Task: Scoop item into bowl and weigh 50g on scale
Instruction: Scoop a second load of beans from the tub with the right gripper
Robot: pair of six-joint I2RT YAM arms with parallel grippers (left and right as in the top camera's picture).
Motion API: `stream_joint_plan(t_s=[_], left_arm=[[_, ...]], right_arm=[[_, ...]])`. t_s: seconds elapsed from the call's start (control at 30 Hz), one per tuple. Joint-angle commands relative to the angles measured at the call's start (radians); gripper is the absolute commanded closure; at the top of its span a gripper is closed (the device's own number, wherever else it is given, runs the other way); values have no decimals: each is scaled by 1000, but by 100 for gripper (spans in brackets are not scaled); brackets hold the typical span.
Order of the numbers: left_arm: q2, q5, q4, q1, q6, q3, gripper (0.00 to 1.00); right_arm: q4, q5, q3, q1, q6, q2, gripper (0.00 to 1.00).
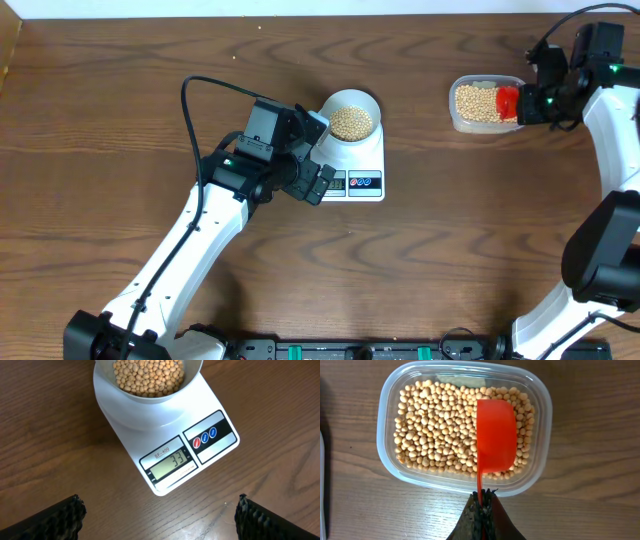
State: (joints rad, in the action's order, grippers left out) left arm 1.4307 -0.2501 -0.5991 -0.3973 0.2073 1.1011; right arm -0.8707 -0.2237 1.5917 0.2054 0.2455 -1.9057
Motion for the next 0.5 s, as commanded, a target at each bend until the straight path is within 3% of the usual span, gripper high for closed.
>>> stream_joint_plan(t_s=[0.0,0.47], left_arm=[[0,-8,-3,2,9,0,2],[0,-8,-3,2,9,0,2]], right_arm=[[-5,-20,-3,-5,-3,-37,99],[-4,-322,-5,14,-6,-97,99]])
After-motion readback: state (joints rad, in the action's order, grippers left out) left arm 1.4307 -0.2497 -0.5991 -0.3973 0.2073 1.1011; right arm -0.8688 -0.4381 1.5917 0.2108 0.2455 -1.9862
